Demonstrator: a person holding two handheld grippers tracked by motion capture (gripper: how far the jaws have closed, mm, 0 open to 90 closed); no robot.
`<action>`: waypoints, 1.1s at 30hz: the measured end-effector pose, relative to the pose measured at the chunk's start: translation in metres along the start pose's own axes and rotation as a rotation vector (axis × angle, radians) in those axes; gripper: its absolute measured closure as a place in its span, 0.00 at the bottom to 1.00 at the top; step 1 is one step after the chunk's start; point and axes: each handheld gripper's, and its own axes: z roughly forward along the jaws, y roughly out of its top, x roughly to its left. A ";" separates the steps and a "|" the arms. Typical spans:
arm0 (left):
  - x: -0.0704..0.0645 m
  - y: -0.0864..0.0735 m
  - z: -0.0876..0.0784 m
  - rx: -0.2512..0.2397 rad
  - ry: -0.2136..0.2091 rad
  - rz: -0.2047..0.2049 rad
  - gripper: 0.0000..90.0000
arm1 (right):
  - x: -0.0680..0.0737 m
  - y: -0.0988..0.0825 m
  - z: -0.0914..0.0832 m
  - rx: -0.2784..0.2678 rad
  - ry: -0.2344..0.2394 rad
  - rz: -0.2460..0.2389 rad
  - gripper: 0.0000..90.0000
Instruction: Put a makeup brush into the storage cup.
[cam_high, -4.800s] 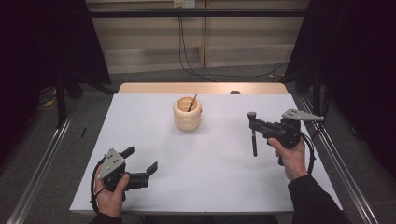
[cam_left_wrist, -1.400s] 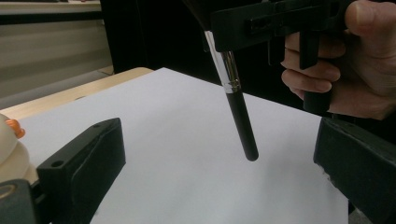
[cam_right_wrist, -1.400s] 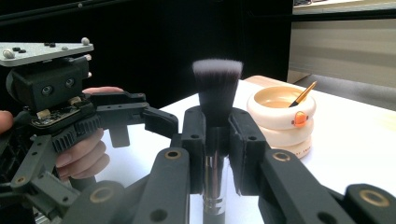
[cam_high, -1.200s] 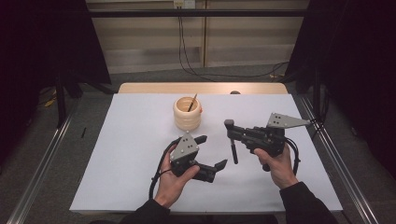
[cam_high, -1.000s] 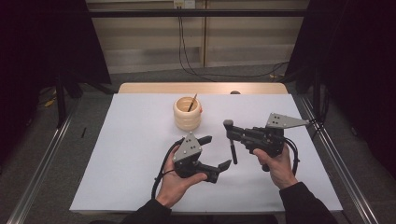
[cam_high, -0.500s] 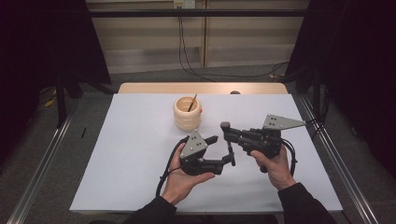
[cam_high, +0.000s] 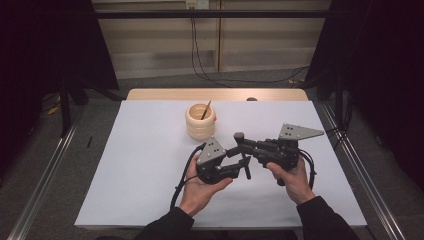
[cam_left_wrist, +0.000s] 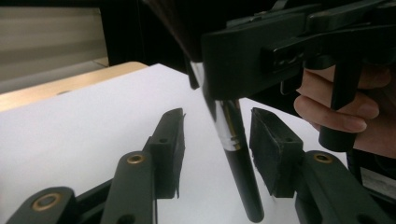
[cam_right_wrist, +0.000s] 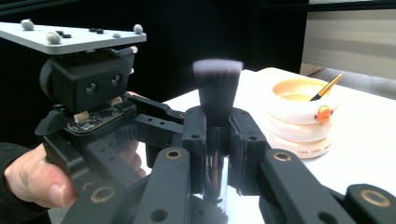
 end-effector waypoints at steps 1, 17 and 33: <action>0.002 0.000 0.000 0.011 0.001 -0.007 0.64 | 0.000 0.000 0.000 -0.001 -0.001 -0.001 0.87; 0.005 0.000 -0.002 0.012 -0.003 0.013 0.87 | -0.001 -0.001 0.000 0.002 -0.005 -0.005 0.87; 0.007 0.002 -0.004 0.028 -0.032 -0.004 0.87 | 0.002 0.000 0.000 -0.001 -0.024 -0.029 0.57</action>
